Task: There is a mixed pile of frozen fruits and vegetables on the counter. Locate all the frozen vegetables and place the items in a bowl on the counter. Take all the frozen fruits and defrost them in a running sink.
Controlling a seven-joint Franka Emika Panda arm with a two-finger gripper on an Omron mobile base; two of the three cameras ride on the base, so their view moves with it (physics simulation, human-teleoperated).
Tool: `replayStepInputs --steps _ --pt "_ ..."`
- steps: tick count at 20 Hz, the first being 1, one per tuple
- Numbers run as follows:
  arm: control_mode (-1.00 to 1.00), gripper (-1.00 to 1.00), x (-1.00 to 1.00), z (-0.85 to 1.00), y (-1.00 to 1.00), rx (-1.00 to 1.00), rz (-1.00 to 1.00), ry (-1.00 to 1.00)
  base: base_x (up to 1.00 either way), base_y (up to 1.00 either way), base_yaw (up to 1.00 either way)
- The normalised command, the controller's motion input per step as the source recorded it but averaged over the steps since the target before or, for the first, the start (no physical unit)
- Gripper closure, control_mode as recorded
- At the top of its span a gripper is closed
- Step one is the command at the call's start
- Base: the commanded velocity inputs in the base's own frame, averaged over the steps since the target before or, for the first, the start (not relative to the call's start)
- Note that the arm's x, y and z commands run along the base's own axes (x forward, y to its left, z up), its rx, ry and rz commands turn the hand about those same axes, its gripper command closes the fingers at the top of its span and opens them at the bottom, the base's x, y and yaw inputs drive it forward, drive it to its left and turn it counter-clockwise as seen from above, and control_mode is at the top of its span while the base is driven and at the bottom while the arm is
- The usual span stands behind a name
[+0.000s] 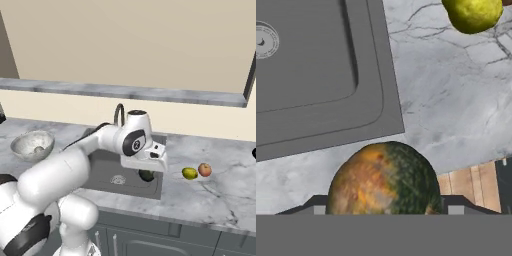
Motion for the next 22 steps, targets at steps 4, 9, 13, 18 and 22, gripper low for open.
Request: replayStepInputs --steps 4,9,13,18,22 --pt "-1.0 1.0 -0.04 0.17 0.9 0.0 0.01 0.0 0.0 0.0 0.0" --pt "-1.0 1.0 -0.02 0.2 0.7 0.0 -0.01 -0.04 0.0 0.0 0.0" --pt "-1.0 1.0 -0.21 0.07 0.74 0.0 0.0 0.0 0.0 0.0 0.0" --pt "-1.0 1.0 -0.1 0.0 0.85 -0.03 0.01 -0.04 0.0 0.0 0.0" --pt "-1.0 1.0 0.0 0.0 0.88 -0.08 0.03 0.0 0.0 0.0 0.0"
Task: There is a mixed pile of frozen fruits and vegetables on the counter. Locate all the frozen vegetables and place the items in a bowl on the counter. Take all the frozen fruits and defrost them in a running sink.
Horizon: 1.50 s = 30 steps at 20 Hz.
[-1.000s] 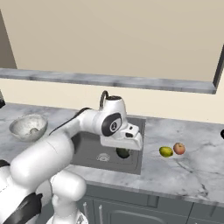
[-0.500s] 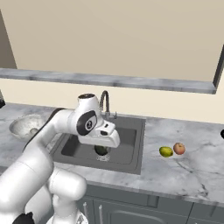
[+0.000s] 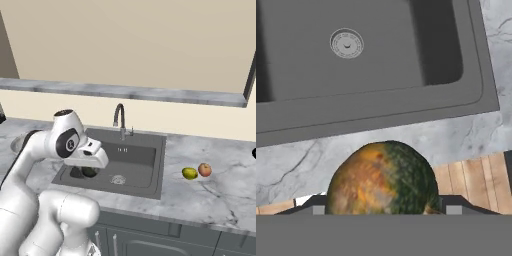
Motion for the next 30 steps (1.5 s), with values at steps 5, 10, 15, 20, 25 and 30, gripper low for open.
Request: replayStepInputs --steps 5,10,15,20,25,30 --pt "-1.0 1.0 0.0 0.04 0.83 -0.09 0.03 0.0 0.0 0.0 0.0" --pt "-1.0 1.0 0.07 0.23 0.57 -0.03 0.09 0.05 0.0 0.0 0.0" --pt "-1.0 1.0 0.18 0.31 0.54 0.04 0.1 0.11 0.0 0.0 0.0" --pt "-1.0 1.0 0.17 0.23 0.45 0.12 0.15 0.04 0.0 0.0 0.0" --pt "-1.0 1.0 0.12 0.34 0.46 0.12 0.16 0.0 0.0 0.0 0.0" --pt "-1.0 1.0 0.04 0.37 0.42 0.09 0.16 0.0 0.0 0.0 0.0"
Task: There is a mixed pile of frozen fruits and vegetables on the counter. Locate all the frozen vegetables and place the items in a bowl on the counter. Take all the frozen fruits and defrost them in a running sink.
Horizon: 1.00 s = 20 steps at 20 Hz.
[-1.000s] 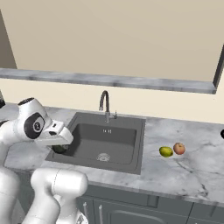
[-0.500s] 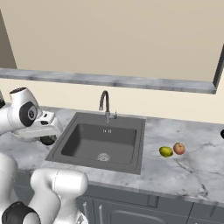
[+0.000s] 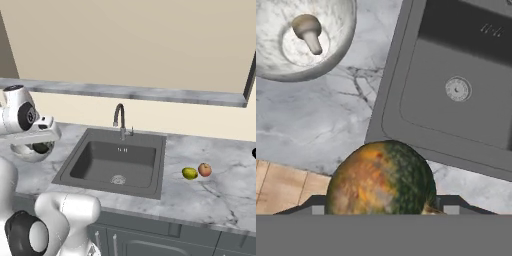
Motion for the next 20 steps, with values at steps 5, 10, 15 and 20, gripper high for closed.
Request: replayStepInputs --steps 5,10,15,20 --pt "-1.0 1.0 0.04 0.23 0.48 0.09 0.19 0.0 0.0 0.0 0.0" --pt "-1.0 1.0 0.2 0.03 0.54 0.08 0.19 0.03 0.0 0.0 0.0" --pt "-1.0 1.0 0.26 -0.24 0.54 0.0 0.16 -0.01 0.0 0.0 0.0" --pt "-1.0 1.0 0.36 -0.39 0.44 0.0 0.17 0.03 0.0 0.0 0.0"
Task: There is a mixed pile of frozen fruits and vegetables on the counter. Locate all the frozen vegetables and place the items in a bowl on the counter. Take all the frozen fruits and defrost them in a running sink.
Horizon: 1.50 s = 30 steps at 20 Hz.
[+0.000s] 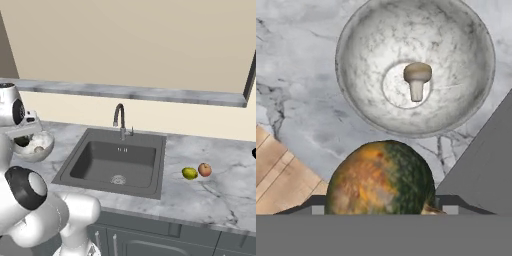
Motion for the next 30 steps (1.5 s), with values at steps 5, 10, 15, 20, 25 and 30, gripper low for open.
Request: replayStepInputs --steps 5,10,15,20,25,30 --pt "-1.0 1.0 0.42 -0.5 0.35 0.0 0.21 0.04 0.0 0.0 0.0" --pt "-1.0 1.0 0.64 -0.26 0.01 0.0 0.01 0.0 0.0 0.0 0.0" --pt "-1.0 1.0 0.4 -0.35 0.22 -0.05 0.02 0.0 0.0 0.0 0.0" --pt "-1.0 1.0 0.09 -0.13 0.49 -0.05 0.02 0.02 0.0 0.0 0.0" --pt "-1.0 -1.0 0.04 -0.06 0.14 -0.02 0.0 0.02 0.0 0.0 0.0" --pt "-1.0 -1.0 -0.06 -0.05 -0.06 0.0 0.0 0.08 0.0 0.0 0.0"
